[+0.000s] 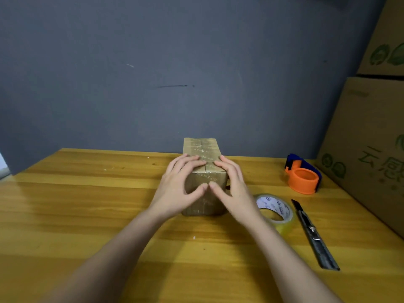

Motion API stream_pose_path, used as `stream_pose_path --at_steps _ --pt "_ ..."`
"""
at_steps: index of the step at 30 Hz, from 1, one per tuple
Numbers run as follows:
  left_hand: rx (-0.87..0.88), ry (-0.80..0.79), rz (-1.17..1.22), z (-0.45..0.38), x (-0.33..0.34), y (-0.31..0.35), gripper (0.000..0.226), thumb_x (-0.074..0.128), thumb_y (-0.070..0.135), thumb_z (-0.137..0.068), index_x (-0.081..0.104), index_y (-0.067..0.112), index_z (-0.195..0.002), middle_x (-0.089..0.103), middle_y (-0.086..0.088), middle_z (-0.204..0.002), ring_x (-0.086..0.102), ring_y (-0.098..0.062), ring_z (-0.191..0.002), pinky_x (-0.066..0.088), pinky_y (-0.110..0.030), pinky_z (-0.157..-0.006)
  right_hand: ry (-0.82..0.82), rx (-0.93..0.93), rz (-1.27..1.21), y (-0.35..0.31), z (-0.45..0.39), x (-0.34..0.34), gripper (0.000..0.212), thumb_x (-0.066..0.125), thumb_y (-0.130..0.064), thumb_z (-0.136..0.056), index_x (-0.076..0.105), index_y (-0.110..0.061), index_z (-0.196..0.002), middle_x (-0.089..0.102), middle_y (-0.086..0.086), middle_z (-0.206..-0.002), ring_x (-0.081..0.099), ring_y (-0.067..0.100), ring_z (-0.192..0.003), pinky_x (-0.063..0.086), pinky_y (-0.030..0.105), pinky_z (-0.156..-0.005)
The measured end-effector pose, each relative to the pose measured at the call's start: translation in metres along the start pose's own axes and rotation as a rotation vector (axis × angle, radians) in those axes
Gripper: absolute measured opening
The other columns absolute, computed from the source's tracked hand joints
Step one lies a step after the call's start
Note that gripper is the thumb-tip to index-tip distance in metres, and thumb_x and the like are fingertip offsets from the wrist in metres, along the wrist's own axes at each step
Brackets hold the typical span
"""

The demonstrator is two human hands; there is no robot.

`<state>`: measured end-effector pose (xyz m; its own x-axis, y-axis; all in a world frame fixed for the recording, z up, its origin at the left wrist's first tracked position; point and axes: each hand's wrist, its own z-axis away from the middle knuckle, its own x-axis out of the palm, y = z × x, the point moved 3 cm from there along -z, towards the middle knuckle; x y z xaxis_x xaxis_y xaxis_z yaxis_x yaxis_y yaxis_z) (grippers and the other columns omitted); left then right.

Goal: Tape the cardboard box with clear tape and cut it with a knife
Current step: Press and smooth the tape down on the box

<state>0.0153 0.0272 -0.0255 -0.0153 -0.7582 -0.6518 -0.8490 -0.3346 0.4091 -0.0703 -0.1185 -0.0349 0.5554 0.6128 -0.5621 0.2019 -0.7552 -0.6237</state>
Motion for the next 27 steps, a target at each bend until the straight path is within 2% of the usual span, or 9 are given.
stream_pose_path --at_steps 2,4,8,12,14,20,24,27 --pt "-0.058 0.045 0.129 -0.001 0.001 0.0 0.048 0.042 0.053 -0.084 0.056 0.031 -0.124 0.05 0.014 -0.135 0.028 -0.006 -0.136 0.021 -0.026 -0.113 0.133 0.028 -0.027 -0.004 -0.002 0.006 0.045 0.045 -0.049 -0.088 0.045 -0.028 -0.128 0.038 -0.012 -0.143 0.037 0.002 -0.129 0.035 0.031 -0.108" --pt "-0.096 0.094 0.175 -0.002 0.004 0.0 0.044 0.041 0.052 -0.085 0.06 0.031 -0.119 0.054 0.015 -0.131 0.032 -0.007 -0.135 0.02 -0.02 -0.111 0.239 0.026 0.047 -0.007 -0.002 0.013 0.049 0.041 -0.054 -0.086 0.048 -0.023 -0.124 0.044 -0.007 -0.138 0.042 0.009 -0.126 0.033 0.024 -0.104" --pt "-0.098 0.12 0.132 -0.001 0.007 0.001 0.041 0.044 0.05 -0.086 0.06 0.031 -0.119 0.055 0.013 -0.13 0.034 -0.008 -0.134 0.021 -0.019 -0.111 0.299 0.013 0.106 -0.006 -0.003 0.022 0.048 0.04 -0.053 -0.088 0.047 -0.021 -0.124 0.044 -0.004 -0.138 0.044 0.013 -0.126 0.029 0.017 -0.1" --pt "-0.03 0.055 0.023 0.0 0.005 0.0 0.043 0.043 0.048 -0.089 0.051 0.032 -0.128 0.049 0.011 -0.138 0.028 -0.008 -0.138 0.021 -0.026 -0.114 0.268 -0.036 0.148 -0.001 0.001 0.022 0.049 0.044 -0.049 -0.09 0.042 -0.022 -0.13 0.039 -0.005 -0.143 0.04 0.012 -0.13 0.026 0.015 -0.103" --pt "-0.001 0.018 -0.015 0.002 0.003 -0.002 0.047 0.05 0.045 -0.089 0.045 0.03 -0.133 0.045 0.01 -0.142 0.024 -0.007 -0.14 0.021 -0.027 -0.116 0.221 -0.056 0.162 -0.001 0.002 0.019 0.052 0.047 -0.048 -0.088 0.04 -0.023 -0.133 0.036 -0.005 -0.146 0.038 0.013 -0.132 0.026 0.017 -0.105" --pt "-0.013 -0.045 0.006 0.003 -0.004 -0.006 0.095 0.073 0.038 -0.076 0.013 0.024 -0.149 0.038 0.016 -0.144 0.025 0.002 -0.137 0.021 -0.017 -0.113 0.059 -0.093 0.216 0.0 0.004 0.005 0.065 0.061 -0.043 -0.084 0.031 -0.028 -0.14 0.023 -0.013 -0.153 0.033 0.011 -0.137 0.033 0.032 -0.109" --pt "-0.004 -0.101 -0.005 0.004 -0.004 -0.008 0.091 0.077 0.033 -0.072 0.024 0.025 -0.145 0.028 0.01 -0.153 0.015 0.002 -0.14 0.016 -0.023 -0.118 -0.001 -0.064 0.232 0.002 0.003 0.003 0.081 0.073 -0.042 -0.072 0.028 -0.032 -0.139 0.019 -0.016 -0.153 0.031 0.01 -0.137 0.033 0.034 -0.109" --pt "-0.055 -0.098 0.148 0.003 -0.006 -0.008 0.068 0.069 0.032 -0.079 0.037 0.027 -0.139 0.031 0.017 -0.147 0.016 0.004 -0.14 0.014 -0.02 -0.114 0.103 -0.017 0.145 -0.007 0.003 0.01 0.068 0.056 -0.055 -0.076 0.034 -0.03 -0.135 0.027 -0.013 -0.151 0.032 0.008 -0.136 0.034 0.034 -0.108"
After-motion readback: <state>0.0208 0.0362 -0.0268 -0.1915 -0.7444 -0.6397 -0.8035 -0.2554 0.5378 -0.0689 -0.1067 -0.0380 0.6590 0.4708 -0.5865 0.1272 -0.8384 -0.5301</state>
